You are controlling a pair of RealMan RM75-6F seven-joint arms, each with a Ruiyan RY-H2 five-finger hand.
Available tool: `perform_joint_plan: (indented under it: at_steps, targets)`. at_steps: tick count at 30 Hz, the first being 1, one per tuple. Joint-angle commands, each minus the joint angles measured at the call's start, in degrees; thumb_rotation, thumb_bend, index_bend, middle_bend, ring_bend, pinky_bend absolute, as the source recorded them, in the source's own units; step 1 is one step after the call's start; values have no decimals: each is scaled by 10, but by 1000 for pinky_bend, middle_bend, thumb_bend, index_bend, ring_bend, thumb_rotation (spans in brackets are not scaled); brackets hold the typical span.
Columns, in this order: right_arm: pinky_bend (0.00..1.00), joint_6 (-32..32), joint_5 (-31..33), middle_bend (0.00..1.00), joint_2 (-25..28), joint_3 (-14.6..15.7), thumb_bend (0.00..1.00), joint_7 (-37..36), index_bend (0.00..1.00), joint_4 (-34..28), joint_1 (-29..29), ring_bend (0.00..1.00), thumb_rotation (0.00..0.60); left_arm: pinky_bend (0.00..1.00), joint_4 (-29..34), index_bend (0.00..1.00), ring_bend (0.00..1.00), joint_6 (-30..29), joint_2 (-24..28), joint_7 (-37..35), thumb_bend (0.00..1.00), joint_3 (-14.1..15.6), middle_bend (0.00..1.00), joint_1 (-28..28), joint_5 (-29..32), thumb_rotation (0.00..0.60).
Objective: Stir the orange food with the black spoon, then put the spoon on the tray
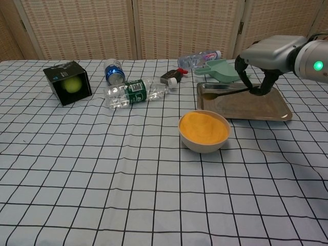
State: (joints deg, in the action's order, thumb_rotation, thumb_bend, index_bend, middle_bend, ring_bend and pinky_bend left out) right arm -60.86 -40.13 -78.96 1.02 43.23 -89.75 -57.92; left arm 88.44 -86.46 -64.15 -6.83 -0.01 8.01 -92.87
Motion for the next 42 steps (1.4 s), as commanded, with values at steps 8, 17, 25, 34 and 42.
perform_joint_plan:
  at_steps: [8,17,25,34,42]
  targets:
    - [22,-56,-121,189,-149,-23,647,-68,1000,291,70,79,600,39,0,0,0,2,-3,7,463,1,0,1,-2,600]
    - [22,12,-125,190,-239,-43,647,-82,1000,466,79,79,600,39,-1,0,0,1,-1,3,464,-3,0,0,5,600]
    - [22,88,-144,189,-308,-69,647,-117,1000,603,79,79,600,40,-2,0,0,0,-1,1,465,-3,0,1,3,600]
    - [20,116,-178,187,-337,-89,639,-131,695,664,81,71,600,39,-7,0,0,1,-1,-8,467,-4,0,0,8,600]
    - [0,131,-181,62,-317,-122,413,-130,78,640,84,0,600,39,-6,0,0,2,1,-10,469,-4,0,0,9,600]
